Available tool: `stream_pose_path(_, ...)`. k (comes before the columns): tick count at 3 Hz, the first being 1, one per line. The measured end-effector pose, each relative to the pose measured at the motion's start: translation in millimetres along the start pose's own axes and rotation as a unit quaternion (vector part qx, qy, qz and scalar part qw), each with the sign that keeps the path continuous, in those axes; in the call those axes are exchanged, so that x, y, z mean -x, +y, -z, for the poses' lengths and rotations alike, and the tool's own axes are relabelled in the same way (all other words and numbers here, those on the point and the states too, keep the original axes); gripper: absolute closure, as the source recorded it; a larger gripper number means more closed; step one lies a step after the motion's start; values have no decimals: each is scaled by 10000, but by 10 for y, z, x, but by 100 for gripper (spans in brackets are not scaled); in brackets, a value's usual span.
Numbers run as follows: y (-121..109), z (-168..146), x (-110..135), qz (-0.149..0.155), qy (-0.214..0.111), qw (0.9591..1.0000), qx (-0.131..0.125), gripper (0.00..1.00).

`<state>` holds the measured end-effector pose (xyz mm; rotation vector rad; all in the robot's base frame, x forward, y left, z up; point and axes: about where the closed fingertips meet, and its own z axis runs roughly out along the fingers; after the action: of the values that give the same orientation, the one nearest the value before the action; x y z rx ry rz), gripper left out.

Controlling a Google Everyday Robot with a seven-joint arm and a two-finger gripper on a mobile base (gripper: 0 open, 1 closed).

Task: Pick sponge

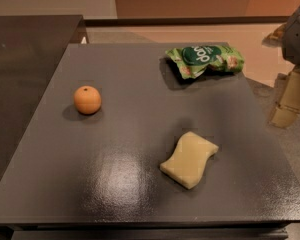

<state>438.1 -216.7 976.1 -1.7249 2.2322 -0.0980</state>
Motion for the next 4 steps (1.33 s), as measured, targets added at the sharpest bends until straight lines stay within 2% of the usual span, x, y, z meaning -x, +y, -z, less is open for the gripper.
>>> stream_pose_path(1,5,3,14,47,0,10000,-2,0)
stream_pose_path(2,123,-91,130,505,-95,9984,240,0)
stream_pose_path(3,352,-337,342,1348,-135,9885,677,0)
stream_pose_path(4,596,-598,509,2174,-97,9702,1069,0)
